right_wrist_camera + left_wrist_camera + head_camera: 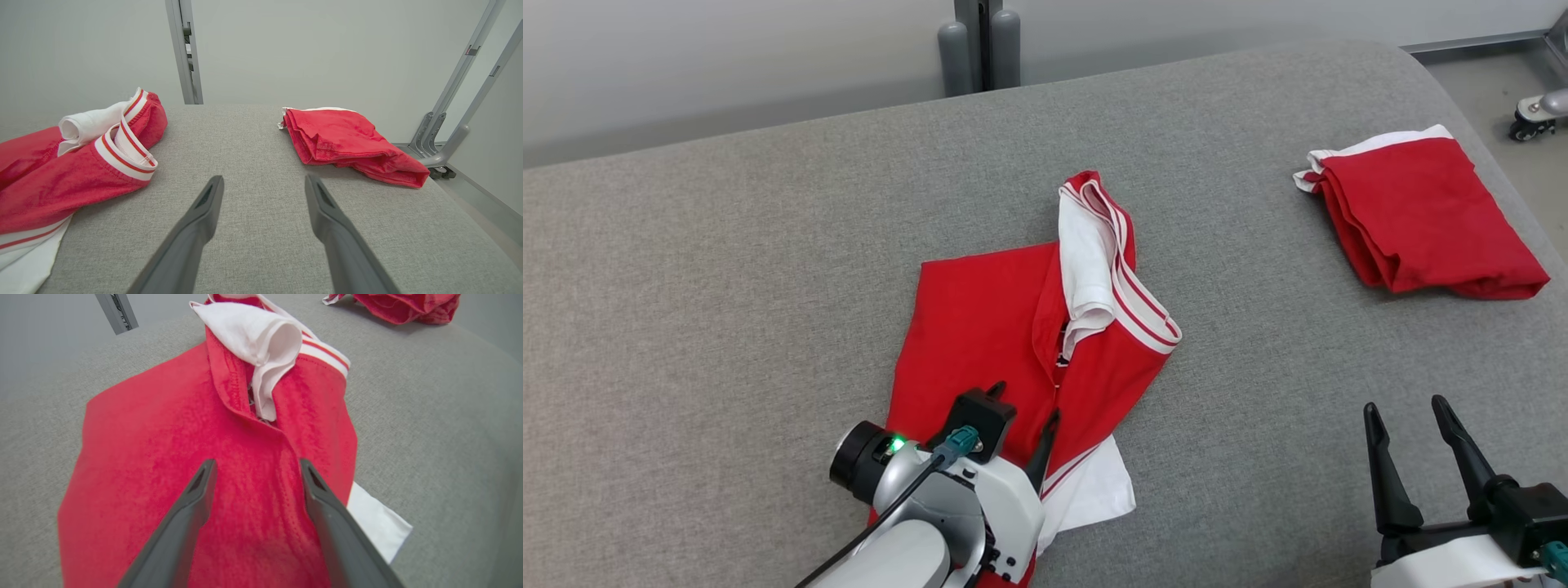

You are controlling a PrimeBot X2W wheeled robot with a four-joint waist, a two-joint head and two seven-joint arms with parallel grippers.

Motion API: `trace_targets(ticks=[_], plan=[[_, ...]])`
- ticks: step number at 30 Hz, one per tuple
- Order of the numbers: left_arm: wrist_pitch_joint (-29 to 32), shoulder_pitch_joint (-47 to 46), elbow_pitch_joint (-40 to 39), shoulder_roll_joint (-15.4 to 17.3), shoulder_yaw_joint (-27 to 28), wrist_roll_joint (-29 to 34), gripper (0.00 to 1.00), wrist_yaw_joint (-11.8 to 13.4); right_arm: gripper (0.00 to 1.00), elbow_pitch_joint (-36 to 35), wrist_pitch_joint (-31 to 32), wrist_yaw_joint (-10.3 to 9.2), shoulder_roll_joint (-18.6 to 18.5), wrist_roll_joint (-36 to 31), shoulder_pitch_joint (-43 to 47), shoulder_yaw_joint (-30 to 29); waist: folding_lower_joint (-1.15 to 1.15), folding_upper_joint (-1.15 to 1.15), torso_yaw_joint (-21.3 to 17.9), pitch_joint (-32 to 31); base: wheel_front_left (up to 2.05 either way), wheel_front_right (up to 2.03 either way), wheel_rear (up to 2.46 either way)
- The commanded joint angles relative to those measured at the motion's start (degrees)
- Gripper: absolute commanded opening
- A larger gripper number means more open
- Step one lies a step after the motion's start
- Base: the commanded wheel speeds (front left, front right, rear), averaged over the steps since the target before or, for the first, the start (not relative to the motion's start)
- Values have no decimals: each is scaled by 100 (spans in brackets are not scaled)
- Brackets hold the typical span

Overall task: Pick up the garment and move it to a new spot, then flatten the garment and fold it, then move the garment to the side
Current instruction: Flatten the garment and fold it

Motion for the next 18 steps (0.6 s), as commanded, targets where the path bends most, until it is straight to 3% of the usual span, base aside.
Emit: trace_targets(ticks=[1, 3, 4, 5, 8, 9, 10, 14, 18], plan=[[52, 1, 18, 54, -8, -17, 100, 7, 100, 1, -24, -2, -42, 41, 25, -27, 0, 1, -16, 15, 0, 0, 0], [118, -2, 46, 131, -42, 18, 100, 12, 100, 2, -24, -2, -41, 57, 23, -41, 0, 1, -17, 29, 0, 0, 0], [150, -4, 44, 161, -59, 26, 93, 2, 100, 5, -24, -2, -41, 57, 16, -47, 0, 1, -13, 38, 0, 0, 0], [177, 15, 29, 170, -64, -15, 76, -23, 100, 9, -24, -2, -42, 64, 4, -51, 0, 1, -6, 45, 0, 0, 0], [254, 53, -22, 174, -107, -50, 39, -56, 100, 12, -24, -2, -41, 82, -32, -54, 0, 1, 34, 60, 0, 0, 0], [263, 56, -29, 180, -111, -53, 15, -51, 100, 12, -24, -2, -41, 83, -46, -45, 0, 1, 47, 68, 0, 0, 0], [275, 58, -32, 185, -114, -60, 0, -44, 100, 13, -24, -2, -42, 86, -56, -45, 0, 1, 60, 75, 0, 0, 0], [156, 61, -143, 195, 53, -172, 0, 26, 100, 9, -24, -2, -42, 94, -71, -59, 0, 1, 122, 85, 0, 0, 0], [-83, 199, -527, 302, 574, -558, 0, 168, 100, -5, -24, -2, -42, 63, -15, -96, 0, 1, 203, 65, 0, 0, 0]])
